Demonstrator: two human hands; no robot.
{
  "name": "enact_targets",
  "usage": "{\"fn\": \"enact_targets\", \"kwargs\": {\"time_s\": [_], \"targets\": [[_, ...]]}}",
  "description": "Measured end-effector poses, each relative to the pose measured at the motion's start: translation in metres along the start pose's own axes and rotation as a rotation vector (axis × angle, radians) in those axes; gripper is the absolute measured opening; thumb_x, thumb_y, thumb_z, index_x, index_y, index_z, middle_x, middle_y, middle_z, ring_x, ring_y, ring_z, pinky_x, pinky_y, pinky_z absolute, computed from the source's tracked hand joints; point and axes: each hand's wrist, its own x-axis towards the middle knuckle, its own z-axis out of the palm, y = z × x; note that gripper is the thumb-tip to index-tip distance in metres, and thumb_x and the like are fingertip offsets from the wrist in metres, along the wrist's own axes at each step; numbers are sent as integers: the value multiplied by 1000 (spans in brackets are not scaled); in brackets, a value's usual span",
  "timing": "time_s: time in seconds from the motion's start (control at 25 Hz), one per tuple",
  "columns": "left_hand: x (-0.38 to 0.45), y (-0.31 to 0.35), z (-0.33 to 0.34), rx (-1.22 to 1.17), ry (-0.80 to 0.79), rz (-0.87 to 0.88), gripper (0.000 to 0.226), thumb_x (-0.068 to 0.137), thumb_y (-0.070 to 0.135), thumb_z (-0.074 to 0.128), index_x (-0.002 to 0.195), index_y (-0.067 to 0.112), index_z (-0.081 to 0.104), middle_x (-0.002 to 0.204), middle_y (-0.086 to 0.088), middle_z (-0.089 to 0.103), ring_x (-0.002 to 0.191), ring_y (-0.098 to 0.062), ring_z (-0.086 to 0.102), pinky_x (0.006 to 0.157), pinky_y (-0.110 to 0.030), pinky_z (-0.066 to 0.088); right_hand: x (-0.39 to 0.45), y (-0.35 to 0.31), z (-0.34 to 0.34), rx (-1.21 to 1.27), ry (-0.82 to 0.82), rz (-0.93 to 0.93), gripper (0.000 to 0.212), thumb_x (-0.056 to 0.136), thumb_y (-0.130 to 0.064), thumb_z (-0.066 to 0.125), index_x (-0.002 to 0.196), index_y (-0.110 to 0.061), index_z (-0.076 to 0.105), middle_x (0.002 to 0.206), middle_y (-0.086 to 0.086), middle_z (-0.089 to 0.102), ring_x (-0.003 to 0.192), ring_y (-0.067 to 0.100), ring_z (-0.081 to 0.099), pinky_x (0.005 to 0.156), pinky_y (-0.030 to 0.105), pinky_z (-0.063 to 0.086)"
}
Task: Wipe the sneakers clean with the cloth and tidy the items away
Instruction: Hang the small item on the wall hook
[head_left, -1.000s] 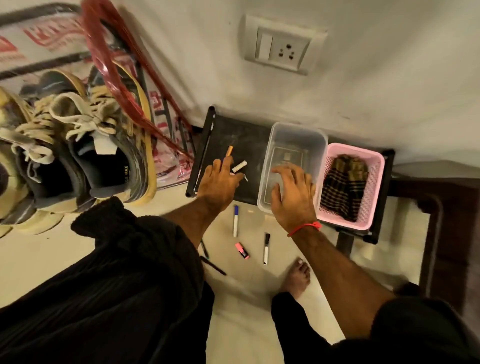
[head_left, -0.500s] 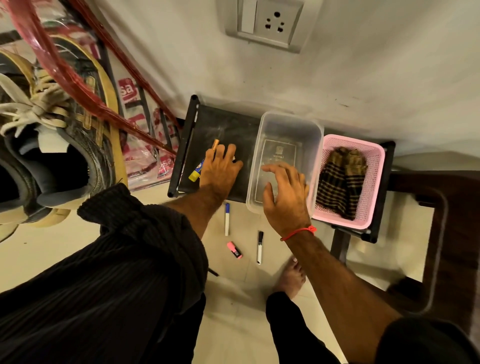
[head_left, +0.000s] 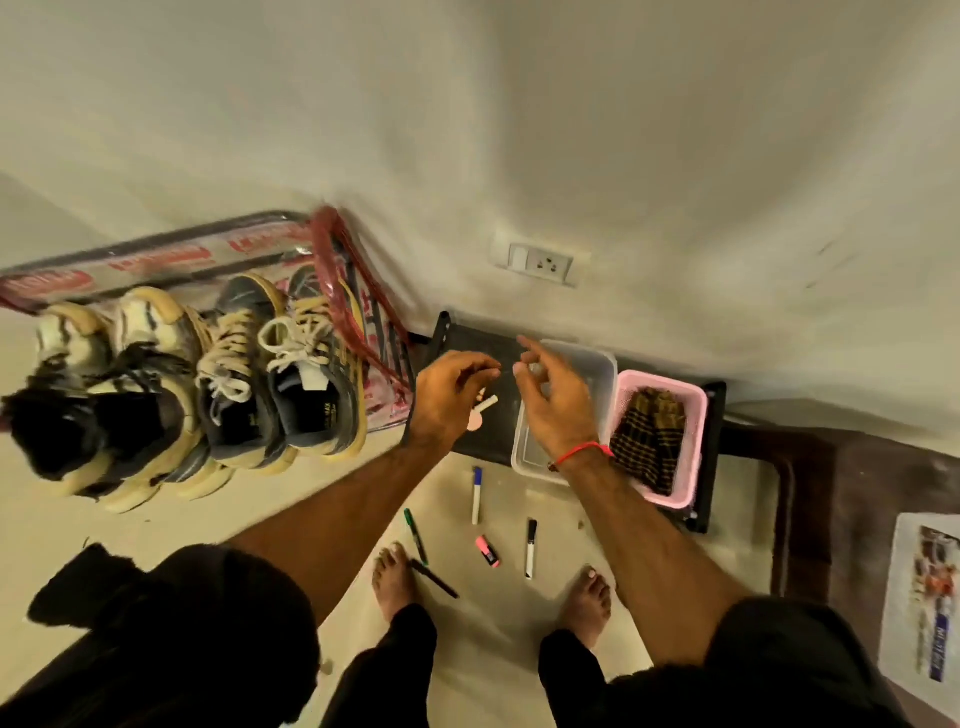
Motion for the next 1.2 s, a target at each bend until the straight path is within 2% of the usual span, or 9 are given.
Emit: {"fn": "enact_targets", "kwargs": {"time_s": [0.04,0.12,0.24,0.32,0.44,0.6,0.8,0.92,1.2], "targets": [[-3,25,-21,17,18,60,14,91,7,71,102,12,78,99,-3,73,87,9,63,82,-7,48,0,-29,-6,10,-22,-9,29,98,-18,59,127,-17,64,112,3,64,97,13,60,92,28,50],[-13,77,-65,-58,73,113,19,89,5,72,107,10,77,99,-4,75,88,17,61,83,-2,45,-5,-85,-20,15,-57,-75,23,96,-16,62,117,-15,69,112,4,68,101,14,61,95,28,50],[-29,146,-123,-345,104,28,32,88,8,76,118,17,69,95,-1,76,91,-3,71,85,-20,57,-20,-165,-38,60,-43,-131,14,93,-9,64,100,-17,74,94,-2,73,85,9,65,82,22,51],[-33,186,-154,-486,180,4,30,88,11,77,116,17,69,96,-2,76,95,-15,73,85,-27,59,-30,-214,-46,173,-38,-123,18,92,-6,65,92,-22,72,84,-2,73,73,11,66,73,27,54],[-35,239,-194,-644,319,-54,14,90,15,75,104,19,75,96,-1,78,93,-17,73,80,-29,58,-41,-285,-49,340,1,-174,14,90,-5,68,94,-19,69,81,4,74,70,17,69,66,29,57],[-40,286,-237,-769,322,-152,11,93,26,73,99,17,75,97,-3,77,96,-21,72,80,-35,58,-51,-353,-47,358,85,-324,11,91,-14,69,99,-18,64,79,-1,74,72,11,70,70,24,57],[-19,339,-320,-745,363,90,17,101,18,61,113,11,72,92,-3,77,78,-15,71,67,-29,56,-55,-410,-64,391,135,-377,13,94,-13,59,99,-24,65,83,-5,75,71,11,67,72,30,56],[7,383,-372,-723,440,232,18,100,10,62,114,7,72,93,-8,74,73,-14,70,69,-26,59,-55,-446,-82,432,151,-436,18,93,-10,55,99,-23,66,84,-1,74,70,14,65,71,33,54],[57,471,-454,-774,547,332,16,100,10,62,112,4,70,85,-5,69,70,-12,64,76,-30,63,-62,-484,-97,453,191,-538,22,94,-5,53,102,-21,66,83,1,74,72,18,66,73,37,53]]}}
